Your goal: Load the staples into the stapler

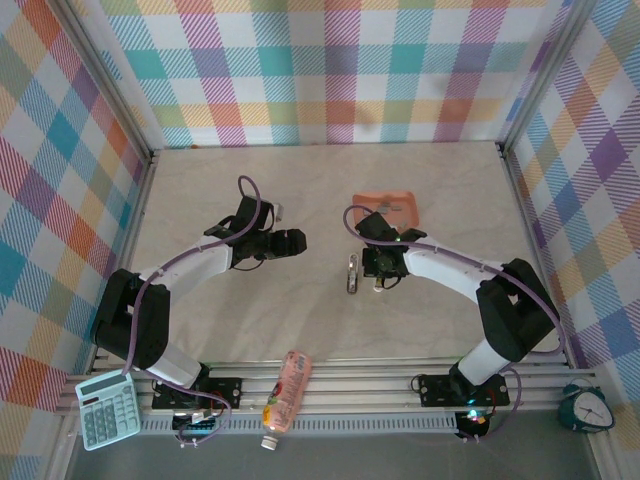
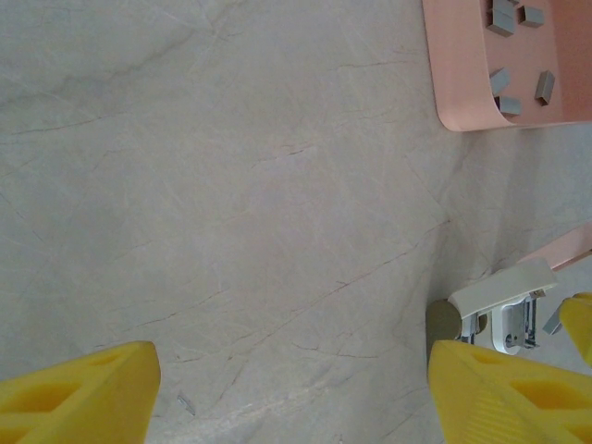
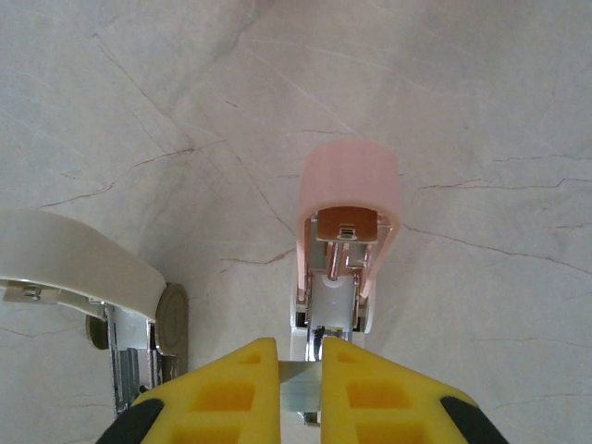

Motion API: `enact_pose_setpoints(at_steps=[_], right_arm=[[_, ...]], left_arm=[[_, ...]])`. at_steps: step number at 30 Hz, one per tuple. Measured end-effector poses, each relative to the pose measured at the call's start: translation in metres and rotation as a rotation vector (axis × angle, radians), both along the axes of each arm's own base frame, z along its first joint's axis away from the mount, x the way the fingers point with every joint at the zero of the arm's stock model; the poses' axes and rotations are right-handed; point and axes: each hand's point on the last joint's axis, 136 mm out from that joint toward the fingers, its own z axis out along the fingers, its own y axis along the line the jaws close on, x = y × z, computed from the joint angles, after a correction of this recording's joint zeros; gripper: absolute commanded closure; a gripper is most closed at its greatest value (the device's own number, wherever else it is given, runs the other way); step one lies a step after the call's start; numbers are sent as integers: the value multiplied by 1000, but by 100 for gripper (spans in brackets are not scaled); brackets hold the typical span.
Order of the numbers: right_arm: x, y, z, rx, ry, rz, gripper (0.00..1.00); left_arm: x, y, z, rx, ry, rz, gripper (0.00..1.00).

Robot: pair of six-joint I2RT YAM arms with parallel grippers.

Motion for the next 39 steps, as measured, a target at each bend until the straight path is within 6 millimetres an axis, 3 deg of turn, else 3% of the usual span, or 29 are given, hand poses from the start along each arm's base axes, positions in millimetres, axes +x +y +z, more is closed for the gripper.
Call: enact_pose_setpoints(at_steps=[39], right_arm=[[-8,-5,-20,-48,75,1,87]], left_arm=[[0,0,0,0,-1,0,24]])
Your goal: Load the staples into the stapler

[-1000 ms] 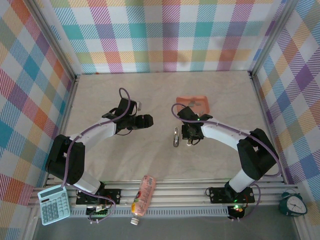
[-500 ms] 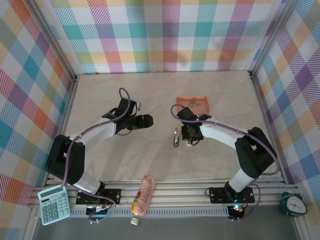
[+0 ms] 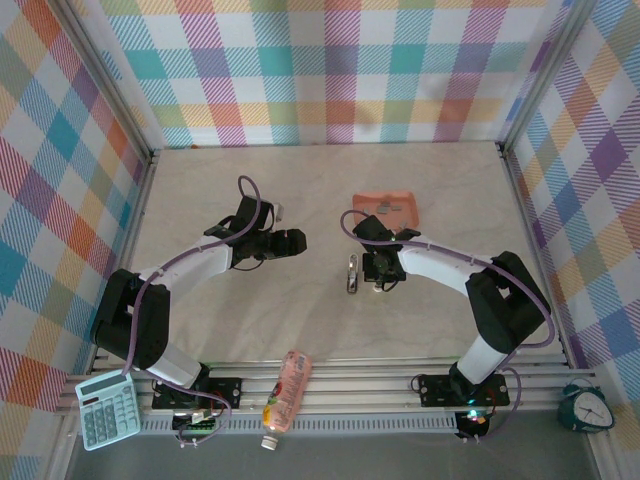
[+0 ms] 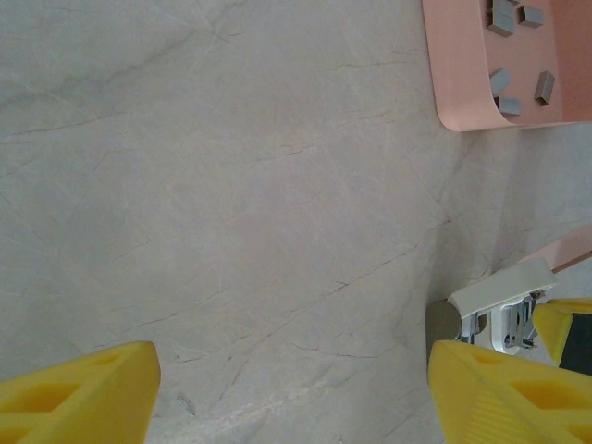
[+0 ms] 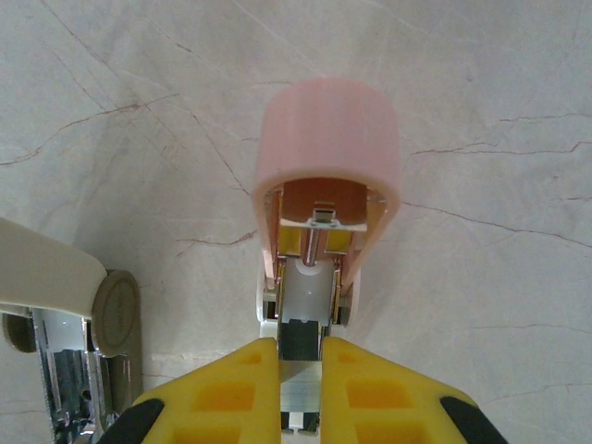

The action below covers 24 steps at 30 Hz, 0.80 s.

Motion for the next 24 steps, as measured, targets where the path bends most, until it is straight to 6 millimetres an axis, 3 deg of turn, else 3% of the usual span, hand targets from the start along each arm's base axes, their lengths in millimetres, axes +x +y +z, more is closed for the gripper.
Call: enact_pose_setpoints(at_steps=[12,24], right_arm=[[-1,1,-6,-2,17,2,86],[1,3,1,6,10,3,71]], left_arm=[[0,0,0,0,0,0,24],[0,0,0,0,1,0,24]])
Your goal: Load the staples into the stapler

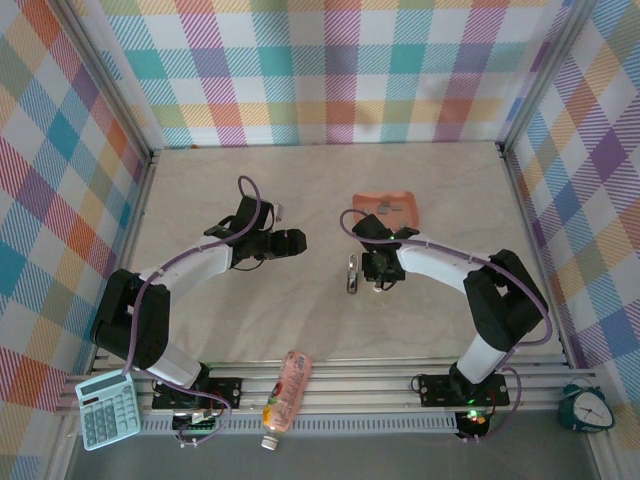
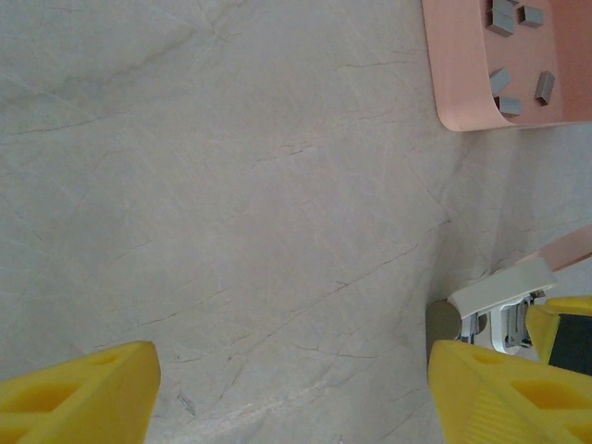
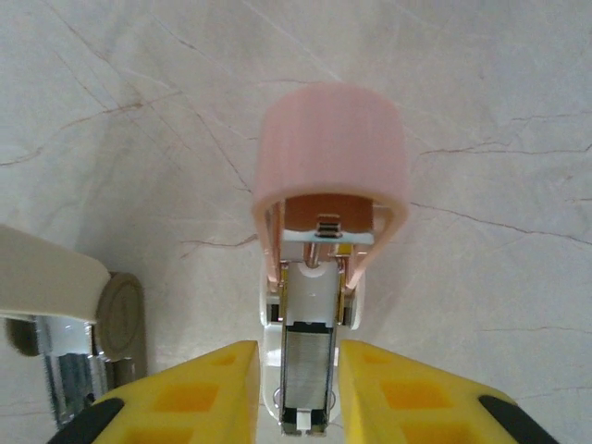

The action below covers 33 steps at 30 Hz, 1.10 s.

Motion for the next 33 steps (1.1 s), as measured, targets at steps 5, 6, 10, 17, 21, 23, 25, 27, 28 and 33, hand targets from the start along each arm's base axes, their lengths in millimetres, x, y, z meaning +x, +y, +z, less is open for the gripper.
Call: enact_pose_setpoints(at_steps=[5,6,10,17,21,23,25,27,28,33], right_arm=[[1,0,20,25,-42,-1,71],[2,0,25,30,-52,0,71],[4,-4,43,59,-79,6,71],[25,-17,76,112,-84,12,69],[41,-23,101,128,-106,37,68],[52,-25,109,133,-109,51,68],[62,-25,111,136,-102,66,68],[73,-26,107,135,-81,80,68],[77,-27,104,133,-70,85,68],[104,-32,85,125,-12,105,68]], left_arm=[[0,0,0,0,0,0,24],[0,0,0,0,0,0,24],[0,0,0,0,0,0,24],[0,0,0,1,-1,0,24],[0,0,0,2,-1,1,24],[0,0,0,2,-1,1,24],[0,0,0,2,-2,1,24],[0,0,0,2,-1,1,24],[0,0,0,2,-1,1,24],[0,0,-1,3,0,0,24]])
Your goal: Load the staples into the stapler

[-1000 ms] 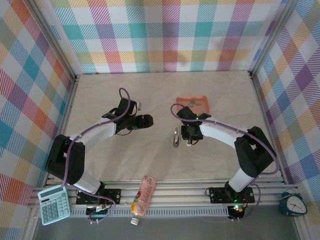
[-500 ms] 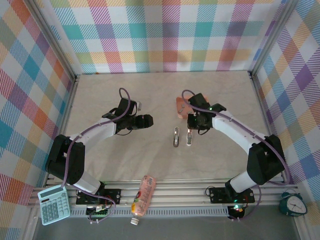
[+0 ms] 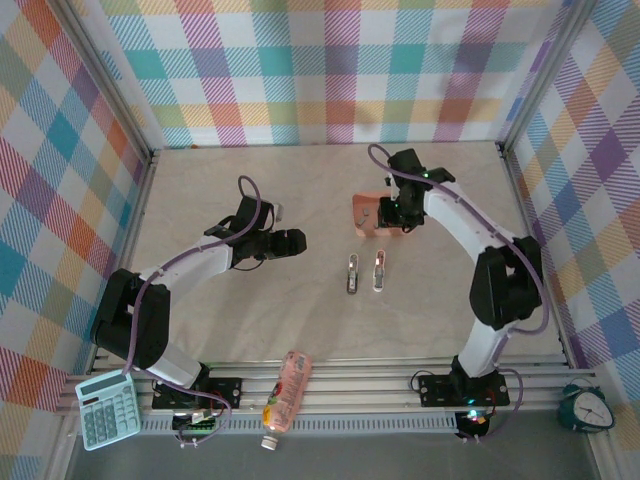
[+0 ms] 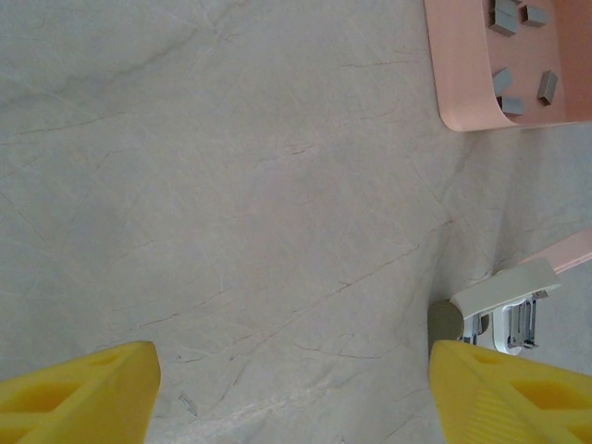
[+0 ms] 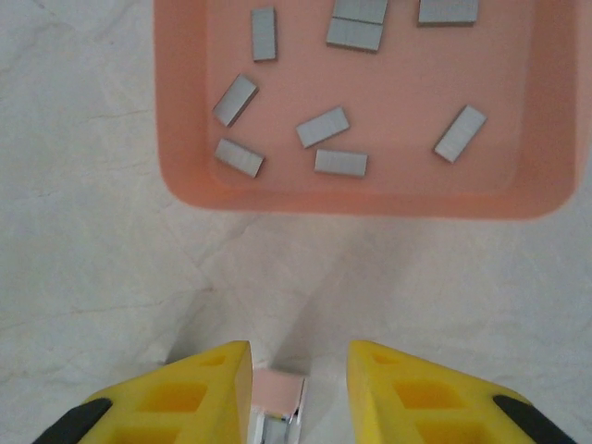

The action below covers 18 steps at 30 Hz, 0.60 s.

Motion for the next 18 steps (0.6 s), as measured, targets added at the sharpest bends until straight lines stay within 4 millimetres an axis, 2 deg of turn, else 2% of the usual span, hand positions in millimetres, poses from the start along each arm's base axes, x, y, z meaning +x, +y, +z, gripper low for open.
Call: enact_pose_setpoints(at_steps=[12,18], right_arm=[[58,-19,-43,10,61,-8,68],[71,-27,-68,14,103,-10,68]], left_arm=[[0,0,-5,7,11,-3,24],[0,0,-5,8,9,-6,24]])
